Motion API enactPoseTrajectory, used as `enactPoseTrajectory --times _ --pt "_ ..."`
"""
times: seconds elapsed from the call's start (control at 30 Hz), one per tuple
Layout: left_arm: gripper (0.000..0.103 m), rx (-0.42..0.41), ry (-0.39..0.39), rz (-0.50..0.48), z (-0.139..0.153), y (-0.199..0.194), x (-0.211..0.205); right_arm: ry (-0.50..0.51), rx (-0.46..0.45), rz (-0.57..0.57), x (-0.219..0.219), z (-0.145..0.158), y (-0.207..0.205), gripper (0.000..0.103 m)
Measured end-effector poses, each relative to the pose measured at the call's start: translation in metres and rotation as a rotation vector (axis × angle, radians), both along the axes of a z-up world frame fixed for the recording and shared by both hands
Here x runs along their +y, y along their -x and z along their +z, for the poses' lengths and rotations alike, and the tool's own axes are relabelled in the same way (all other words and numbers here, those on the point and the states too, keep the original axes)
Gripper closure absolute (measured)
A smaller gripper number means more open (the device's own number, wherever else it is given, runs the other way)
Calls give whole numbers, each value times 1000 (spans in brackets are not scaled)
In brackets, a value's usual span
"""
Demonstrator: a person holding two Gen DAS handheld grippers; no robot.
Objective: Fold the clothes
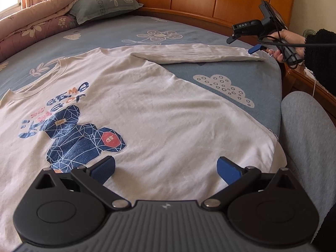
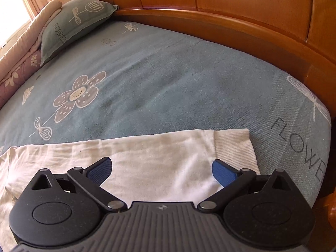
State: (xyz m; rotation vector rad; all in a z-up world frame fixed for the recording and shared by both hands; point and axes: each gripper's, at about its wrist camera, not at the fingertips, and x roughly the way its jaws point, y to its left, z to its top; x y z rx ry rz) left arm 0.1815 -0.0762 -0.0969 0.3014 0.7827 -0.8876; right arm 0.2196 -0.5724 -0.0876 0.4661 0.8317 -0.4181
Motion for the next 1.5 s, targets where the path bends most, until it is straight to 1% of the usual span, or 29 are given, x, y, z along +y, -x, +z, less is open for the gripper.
enactPoseTrajectory --times 0.03,0.07,0.2,0.3,0.37,0.43,0.53,0.6,0.67,0.77,0.83,0.97,1.1,1.17,1.3,1.4,1.5 --pt "1 -3 -1 2 1 0 1 7 -2 8 4 2 -2 0" --pt "1 -6 -1 4 2 0 2 -3 -8 56 16 6 -5 0" --pt "1 -27 -6 37 8 -5 11 -40 -62 309 84 25 -19 0" --pt "1 -31 9 89 14 -13 25 -112 -118 519 139 37 -33 0" --pt "1 -16 12 126 15 -21 35 -157 -142 620 172 41 -46 0" --pt "1 -1 4 178 12 -28 45 -194 -158 697 210 42 -66 0" --pt "1 27 1 215 3 -34 54 -232 -173 782 261 39 -93 0" --pt "1 55 6 222 -4 -36 61 -256 -166 816 287 30 -114 0" --pt "1 47 6 226 -7 -34 66 -227 -143 843 312 18 -132 0" --pt "1 48 6 234 -5 -32 71 -217 -72 829 324 -2 -145 0" --pt "1 55 13 240 -5 -34 73 -191 -39 795 315 -12 -141 0" --pt "1 66 33 264 -3 -38 76 -167 -50 712 290 -2 -107 0" --pt "1 57 51 305 5 -44 82 -92 -45 778 308 -7 -69 0" --pt "1 59 75 339 10 -51 89 -54 -43 810 316 -10 -50 0" --pt "1 32 110 423 24 -68 111 22 -38 874 334 -16 -11 0" --pt "1 38 160 517 31 -86 136 82 -34 922 347 -20 17 0" --pt "1 76 227 598 31 -102 157 212 -41 932 362 -27 29 0"
